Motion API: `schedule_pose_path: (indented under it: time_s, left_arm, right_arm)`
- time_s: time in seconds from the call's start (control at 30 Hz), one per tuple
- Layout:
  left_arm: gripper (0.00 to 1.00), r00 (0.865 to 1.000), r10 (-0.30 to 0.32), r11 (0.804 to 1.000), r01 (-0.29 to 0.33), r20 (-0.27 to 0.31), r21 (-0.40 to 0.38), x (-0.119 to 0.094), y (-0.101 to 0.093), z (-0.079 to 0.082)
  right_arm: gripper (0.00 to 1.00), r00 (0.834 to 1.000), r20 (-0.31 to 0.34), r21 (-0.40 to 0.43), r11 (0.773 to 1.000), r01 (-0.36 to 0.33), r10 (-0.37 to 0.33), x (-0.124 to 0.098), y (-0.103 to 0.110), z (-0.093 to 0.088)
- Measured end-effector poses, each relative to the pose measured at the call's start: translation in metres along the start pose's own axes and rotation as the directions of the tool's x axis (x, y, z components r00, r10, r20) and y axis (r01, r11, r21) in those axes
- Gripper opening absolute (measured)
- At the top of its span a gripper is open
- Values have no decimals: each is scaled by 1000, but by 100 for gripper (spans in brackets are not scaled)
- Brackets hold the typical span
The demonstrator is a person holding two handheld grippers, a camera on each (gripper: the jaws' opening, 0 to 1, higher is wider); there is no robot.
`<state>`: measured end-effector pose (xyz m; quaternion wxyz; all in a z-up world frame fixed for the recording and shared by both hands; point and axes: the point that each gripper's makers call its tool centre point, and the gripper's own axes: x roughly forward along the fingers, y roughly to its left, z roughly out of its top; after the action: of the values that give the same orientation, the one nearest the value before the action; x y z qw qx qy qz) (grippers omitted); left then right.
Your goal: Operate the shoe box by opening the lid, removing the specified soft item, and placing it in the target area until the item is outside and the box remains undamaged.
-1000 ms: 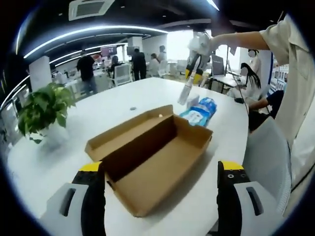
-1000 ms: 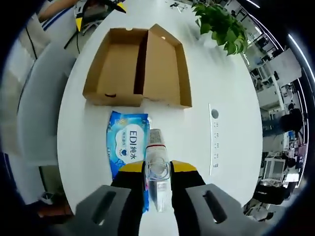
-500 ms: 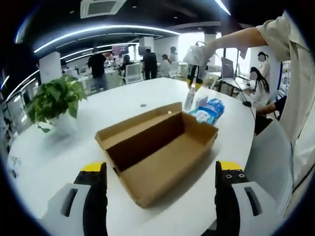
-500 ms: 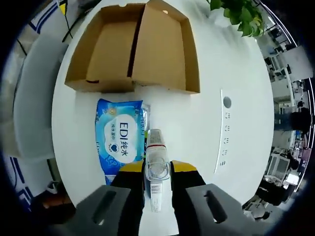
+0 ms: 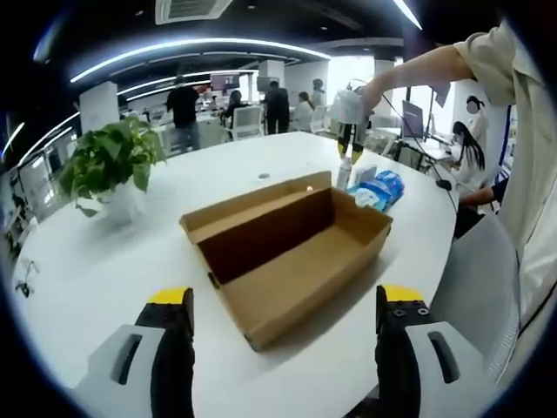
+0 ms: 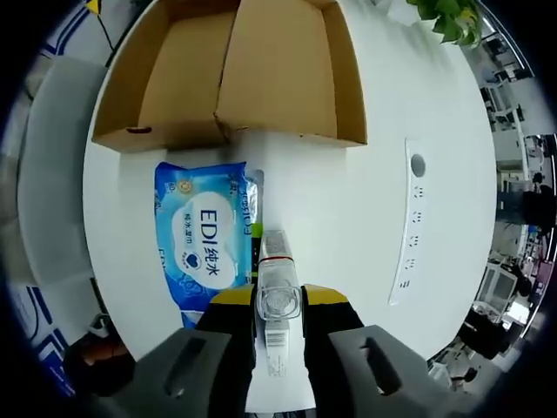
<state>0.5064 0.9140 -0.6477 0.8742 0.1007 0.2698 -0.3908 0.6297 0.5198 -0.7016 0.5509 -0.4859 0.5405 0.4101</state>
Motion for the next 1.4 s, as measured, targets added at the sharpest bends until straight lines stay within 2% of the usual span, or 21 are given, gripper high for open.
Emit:
schedule_pose_path:
  time_s: [0.2,0.47,0.93,1.1,1.17,1.27,1.4]
  left_arm:
    - [85,1000,12,1000,-12,-23,-14,2,3,-8]
    - [81,1000,9,1000,-9,-26,-19,6,1,-11]
    - [78,999,5,999,-6,-33,-36,14,-1,-17]
    - [72,999,34,998,-36,-31,-55,16,7,-17]
    - [68,998,61,997,-62,-26,-36,16,12,-15]
    - [61,997,81,996,-81,-5,-33,17,16,-11]
    - [60,995,103,993,-103,6,-55,19,22,-9]
  right_arm:
    - [17,1000,-25,-19,1000,-1,0,4,0,0]
    - [17,1000,-23,-12,1000,-9,8,5,-2,0]
    - [22,1000,1,-41,999,29,-29,3,-8,2]
    - [27,998,30,-45,998,52,-51,-8,-8,4]
    - [28,996,46,-67,995,78,-75,-13,-11,6]
    - [29,994,71,-52,995,89,-85,-21,-11,9]
    - [31,984,138,1,994,110,-109,-35,-12,20]
